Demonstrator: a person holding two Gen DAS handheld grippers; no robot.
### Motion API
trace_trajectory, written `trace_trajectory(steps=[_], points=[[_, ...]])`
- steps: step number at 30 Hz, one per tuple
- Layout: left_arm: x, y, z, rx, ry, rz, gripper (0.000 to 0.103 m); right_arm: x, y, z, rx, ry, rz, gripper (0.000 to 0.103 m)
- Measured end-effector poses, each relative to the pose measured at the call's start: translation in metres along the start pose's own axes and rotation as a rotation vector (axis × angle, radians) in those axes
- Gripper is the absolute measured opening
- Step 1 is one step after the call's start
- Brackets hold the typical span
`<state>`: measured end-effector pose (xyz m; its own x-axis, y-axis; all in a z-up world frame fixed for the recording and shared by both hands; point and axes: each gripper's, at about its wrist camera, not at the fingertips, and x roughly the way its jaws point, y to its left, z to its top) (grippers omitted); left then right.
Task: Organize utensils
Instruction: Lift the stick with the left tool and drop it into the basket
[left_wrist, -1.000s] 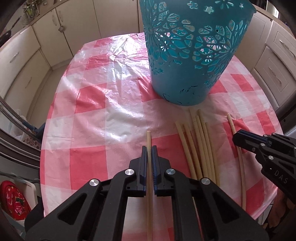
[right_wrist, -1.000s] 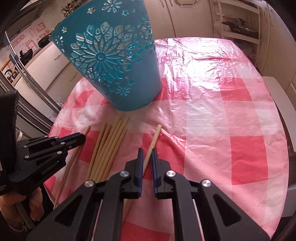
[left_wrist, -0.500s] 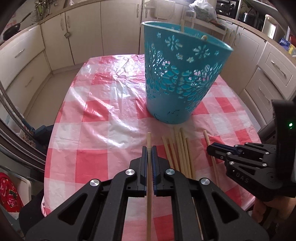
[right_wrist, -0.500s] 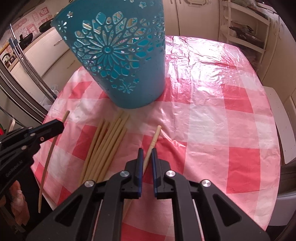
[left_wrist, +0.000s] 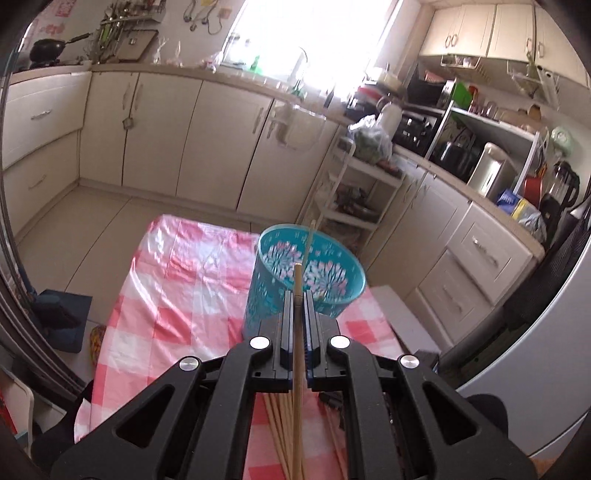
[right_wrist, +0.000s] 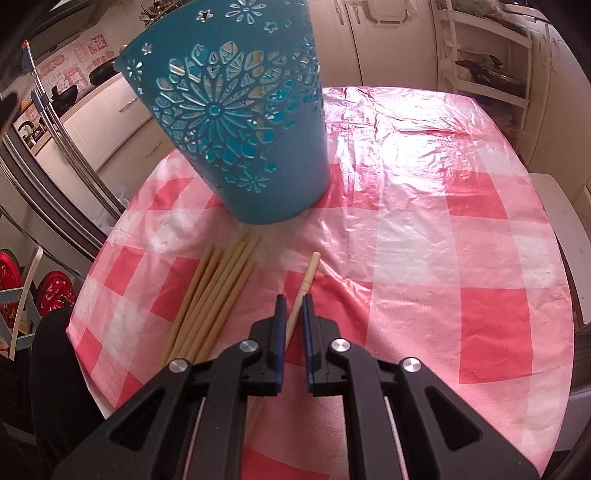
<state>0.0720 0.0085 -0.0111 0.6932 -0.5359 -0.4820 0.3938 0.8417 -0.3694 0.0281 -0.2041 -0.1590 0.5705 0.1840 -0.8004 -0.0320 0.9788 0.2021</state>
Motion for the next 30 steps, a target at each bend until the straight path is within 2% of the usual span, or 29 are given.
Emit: trace_trajectory(steps=[4,7,15,24,30], points=[[-0.006,-0.013,0.034,0.006,-0.114,-0.026,0.005,0.0,-0.001,0.0,0.006,-0.005,0.006,0.009],[0.003,-0.023,0.057,0.018,-0.19,-0.024,0.005,0.0,-0.002,0.0,0.009,-0.007,0.01,0.009],[0.052,-0.048,0.098,0.049,-0.339,0.053,0.005,-0.001,-0.004,-0.001,0.008,-0.016,0.025,0.009],[0.109,-0.037,0.093,-0.001,-0.323,0.121,0.005,0.0,-0.005,0.0,0.014,-0.021,0.042,0.009],[0.12,-0.025,0.079,-0.012,-0.305,0.137,0.005,0.0,-0.005,-0.001,0.018,-0.023,0.046,0.009]])
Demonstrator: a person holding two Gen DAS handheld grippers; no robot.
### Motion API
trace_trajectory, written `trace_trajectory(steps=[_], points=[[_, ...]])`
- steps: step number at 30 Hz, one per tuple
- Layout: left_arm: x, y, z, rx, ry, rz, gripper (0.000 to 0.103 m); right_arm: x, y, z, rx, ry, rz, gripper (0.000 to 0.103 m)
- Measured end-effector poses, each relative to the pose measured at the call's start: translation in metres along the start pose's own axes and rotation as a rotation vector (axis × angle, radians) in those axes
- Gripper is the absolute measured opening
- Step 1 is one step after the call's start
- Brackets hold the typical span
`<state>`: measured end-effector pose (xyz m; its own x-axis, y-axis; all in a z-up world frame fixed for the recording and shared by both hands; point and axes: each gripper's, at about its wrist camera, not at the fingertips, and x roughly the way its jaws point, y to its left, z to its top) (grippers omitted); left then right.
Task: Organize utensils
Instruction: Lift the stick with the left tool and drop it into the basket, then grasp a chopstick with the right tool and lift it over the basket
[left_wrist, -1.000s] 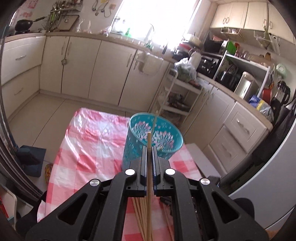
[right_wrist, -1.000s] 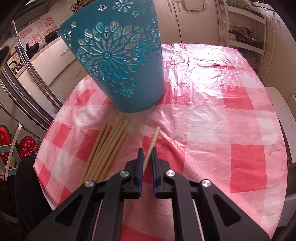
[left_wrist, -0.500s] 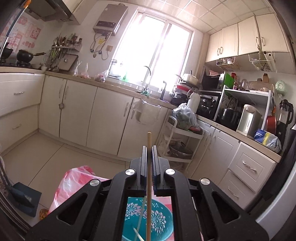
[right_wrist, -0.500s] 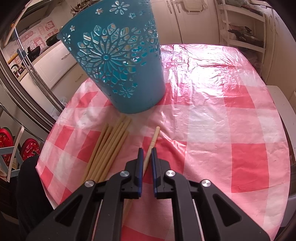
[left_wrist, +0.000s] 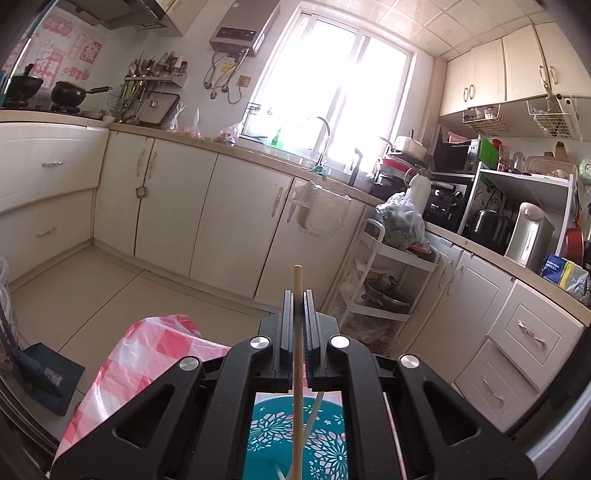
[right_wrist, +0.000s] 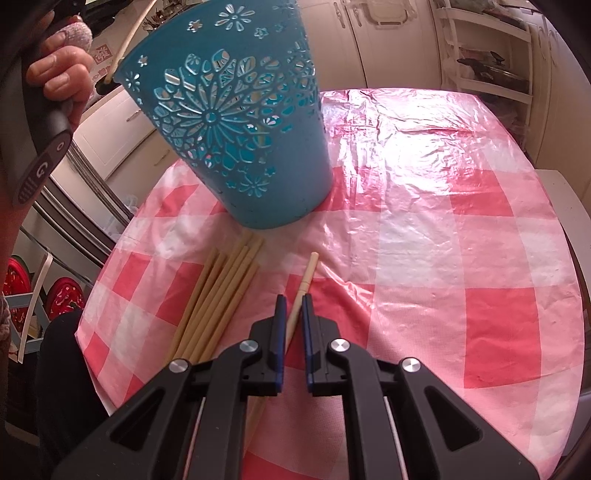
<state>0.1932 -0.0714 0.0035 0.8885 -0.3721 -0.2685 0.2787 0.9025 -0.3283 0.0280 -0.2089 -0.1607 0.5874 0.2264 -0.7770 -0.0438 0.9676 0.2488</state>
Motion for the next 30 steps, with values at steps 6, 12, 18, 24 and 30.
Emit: trace_trajectory(steps=[6,12,18,24,30], points=[[-0.006,0.009,0.001,-0.022,-0.012,-0.001,0.005,0.0,0.0,0.0,0.002,-0.001,0.0,0.009],[-0.01,0.015,0.01,-0.042,-0.046,0.003,0.005,0.0,-0.001,0.0,0.004,-0.001,0.002,0.009],[-0.016,0.014,0.021,-0.061,-0.078,-0.016,0.005,0.001,-0.001,0.001,0.012,-0.002,0.009,0.009],[-0.008,0.002,0.016,-0.029,-0.059,-0.026,0.005,0.002,-0.001,0.001,0.018,-0.002,0.013,0.009],[0.002,-0.002,-0.012,0.032,0.048,-0.002,0.005,0.002,0.0,0.0,0.02,-0.001,0.013,0.009]])
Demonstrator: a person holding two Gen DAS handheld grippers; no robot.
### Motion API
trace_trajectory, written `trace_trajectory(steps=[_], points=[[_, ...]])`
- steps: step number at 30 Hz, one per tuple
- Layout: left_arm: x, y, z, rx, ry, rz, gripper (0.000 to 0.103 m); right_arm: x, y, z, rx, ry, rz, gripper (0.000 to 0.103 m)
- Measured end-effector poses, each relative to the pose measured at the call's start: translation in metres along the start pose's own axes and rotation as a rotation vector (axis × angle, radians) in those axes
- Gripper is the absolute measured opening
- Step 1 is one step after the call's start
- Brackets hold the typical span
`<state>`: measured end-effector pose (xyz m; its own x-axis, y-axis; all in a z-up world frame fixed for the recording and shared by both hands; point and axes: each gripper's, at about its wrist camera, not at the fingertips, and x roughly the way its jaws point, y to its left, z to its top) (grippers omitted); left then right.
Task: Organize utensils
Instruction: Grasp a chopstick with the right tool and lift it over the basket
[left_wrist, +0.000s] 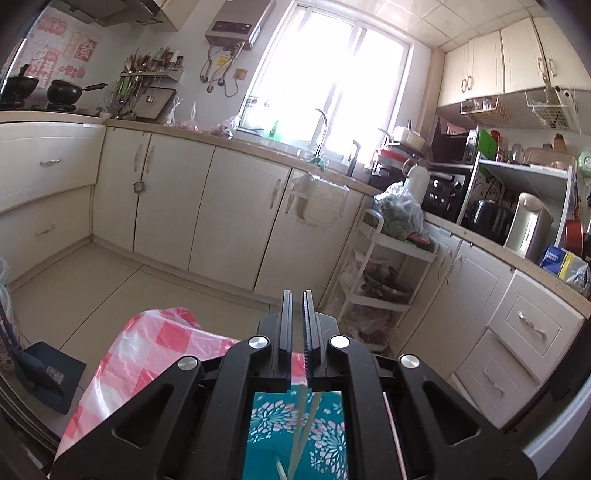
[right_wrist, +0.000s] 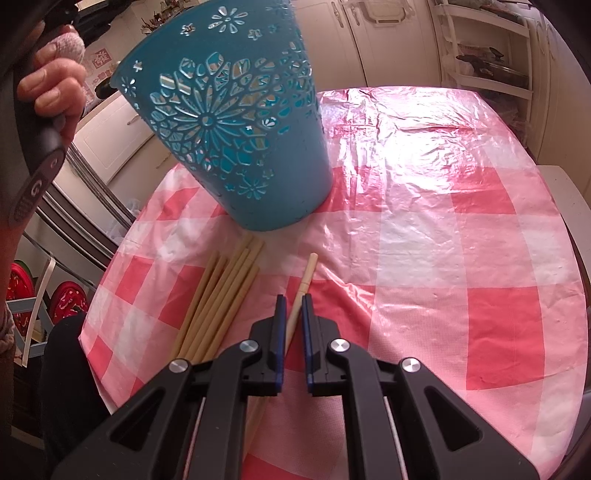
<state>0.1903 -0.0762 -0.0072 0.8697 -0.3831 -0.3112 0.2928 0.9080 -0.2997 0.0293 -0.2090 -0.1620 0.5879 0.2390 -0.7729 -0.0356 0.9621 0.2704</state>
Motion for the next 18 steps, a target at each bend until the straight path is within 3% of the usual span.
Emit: trace_trajectory(steps=[4,9,14,18], points=[[-0.011,0.007,-0.013,0.022,0.05,0.017,0.009,0.0,0.0,0.001,0.008,0.011,0.003,0.009],[-0.052,0.024,-0.024,0.036,0.049,0.087,0.055,0.001,0.006,0.0,-0.02,0.012,-0.033,0.009],[-0.084,0.044,-0.047,0.034,0.134,0.134,0.07,0.004,0.02,0.001,-0.102,0.024,-0.108,0.008],[-0.1,0.065,-0.071,0.002,0.219,0.145,0.074,-0.002,0.016,0.0,-0.073,0.042,-0.086,0.006]])
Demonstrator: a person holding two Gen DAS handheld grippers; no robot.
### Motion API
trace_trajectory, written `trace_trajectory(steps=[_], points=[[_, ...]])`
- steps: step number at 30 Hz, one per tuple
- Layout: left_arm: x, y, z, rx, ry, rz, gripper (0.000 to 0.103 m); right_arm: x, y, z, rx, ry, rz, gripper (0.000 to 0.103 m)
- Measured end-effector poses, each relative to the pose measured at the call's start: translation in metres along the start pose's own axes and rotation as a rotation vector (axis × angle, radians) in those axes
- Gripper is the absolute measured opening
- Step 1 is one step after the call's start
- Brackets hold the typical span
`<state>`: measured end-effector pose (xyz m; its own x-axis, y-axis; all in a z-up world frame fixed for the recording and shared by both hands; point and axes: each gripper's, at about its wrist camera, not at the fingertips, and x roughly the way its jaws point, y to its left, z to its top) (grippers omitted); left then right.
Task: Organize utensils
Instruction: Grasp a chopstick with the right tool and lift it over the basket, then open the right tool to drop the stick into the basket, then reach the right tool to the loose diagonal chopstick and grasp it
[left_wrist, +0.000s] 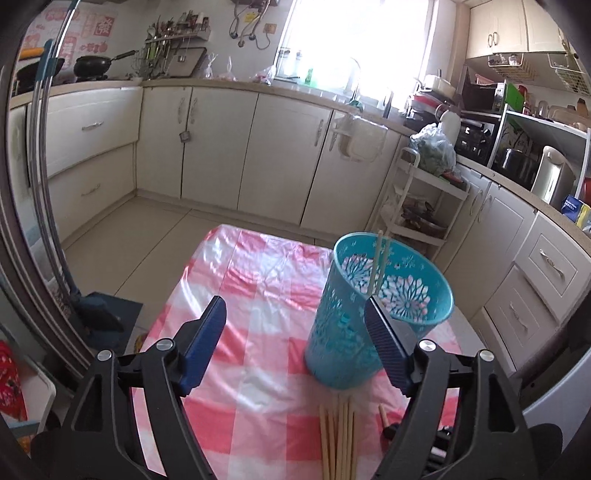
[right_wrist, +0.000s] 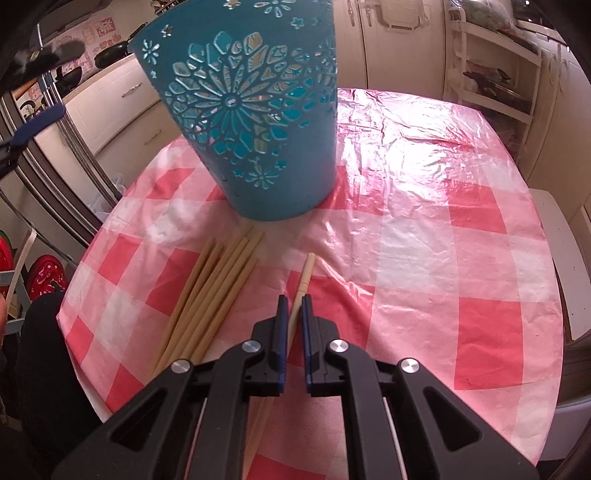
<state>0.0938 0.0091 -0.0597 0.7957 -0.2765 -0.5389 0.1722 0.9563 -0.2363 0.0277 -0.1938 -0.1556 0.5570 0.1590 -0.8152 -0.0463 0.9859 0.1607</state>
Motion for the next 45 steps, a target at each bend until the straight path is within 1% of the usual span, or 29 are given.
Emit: trace_trajectory(steps=[2,6,8,11,13,16,17,18,20,22,24,26,29,31,32,34,35,37,38,40,42,44,45], points=[[-0.003,0.011,-0.011,-0.008,0.028,0.009,0.075,-0.014,-0.004,-0.001,0.029,-0.02,0.036,0.006],[-0.007,0.03,-0.029,-0.026,0.077,0.034,0.078,-0.057,-0.008,0.004,0.084,-0.103,0.136,0.006],[-0.009,0.038,-0.037,-0.04,0.099,0.043,0.078,-0.078,-0.006,0.012,0.092,-0.143,0.167,0.006],[-0.009,0.044,-0.046,-0.045,0.121,0.051,0.079,-0.112,-0.002,0.037,0.105,-0.231,0.233,0.005],[-0.009,0.045,-0.05,-0.047,0.134,0.049,0.079,-0.135,0.004,0.06,0.093,-0.306,0.265,0.005],[-0.009,0.044,-0.055,-0.052,0.143,0.044,0.079,-0.161,0.016,0.09,0.058,-0.396,0.294,0.005],[-0.009,0.044,-0.055,-0.051,0.145,0.043,0.079,-0.168,0.02,0.1,0.048,-0.421,0.307,0.002],[-0.008,0.043,-0.055,-0.05,0.146,0.042,0.079,-0.174,0.023,0.11,0.041,-0.441,0.318,0.002],[-0.008,0.044,-0.054,-0.052,0.146,0.042,0.08,-0.181,0.026,0.127,0.025,-0.47,0.322,0.002],[-0.008,0.045,-0.055,-0.059,0.144,0.043,0.08,-0.182,0.03,0.142,0.006,-0.482,0.296,0.002],[-0.005,0.046,-0.058,-0.064,0.152,0.048,0.081,-0.174,0.028,0.147,0.003,-0.437,0.275,0.002],[0.001,0.048,-0.062,-0.064,0.175,0.056,0.081,-0.159,0.021,0.14,0.04,-0.382,0.241,0.002],[0.012,0.052,-0.073,-0.079,0.218,0.065,0.081,-0.127,0.001,0.104,0.134,-0.258,0.21,0.003],[0.019,0.054,-0.08,-0.088,0.242,0.067,0.081,-0.093,-0.009,0.075,0.189,-0.138,0.157,0.032],[0.022,0.054,-0.083,-0.087,0.253,0.068,0.081,-0.074,-0.015,0.057,0.225,-0.079,0.116,0.056],[0.026,0.053,-0.087,-0.084,0.273,0.064,0.081,-0.044,-0.025,0.032,0.293,-0.003,0.113,0.056],[0.026,0.053,-0.088,-0.081,0.273,0.062,0.081,-0.032,-0.029,0.025,0.313,0.021,0.089,0.055],[0.027,0.053,-0.091,-0.075,0.279,0.062,0.081,-0.011,-0.034,0.019,0.342,0.053,0.042,0.048],[0.027,0.054,-0.091,-0.078,0.281,0.061,0.081,-0.006,-0.036,0.019,0.358,0.055,0.023,0.046],[0.027,0.057,-0.092,-0.088,0.282,0.062,0.081,0.002,-0.039,0.023,0.38,0.035,-0.013,0.046],[0.029,0.06,-0.093,-0.099,0.288,0.063,0.081,0.011,-0.037,0.029,0.376,0.029,-0.048,0.046],[0.031,0.062,-0.095,-0.103,0.294,0.061,0.081,0.02,-0.034,0.035,0.354,0.024,-0.091,0.046],[0.031,0.062,-0.096,-0.103,0.296,0.06,0.081,0.023,-0.029,0.038,0.322,0.019,-0.123,0.046]])
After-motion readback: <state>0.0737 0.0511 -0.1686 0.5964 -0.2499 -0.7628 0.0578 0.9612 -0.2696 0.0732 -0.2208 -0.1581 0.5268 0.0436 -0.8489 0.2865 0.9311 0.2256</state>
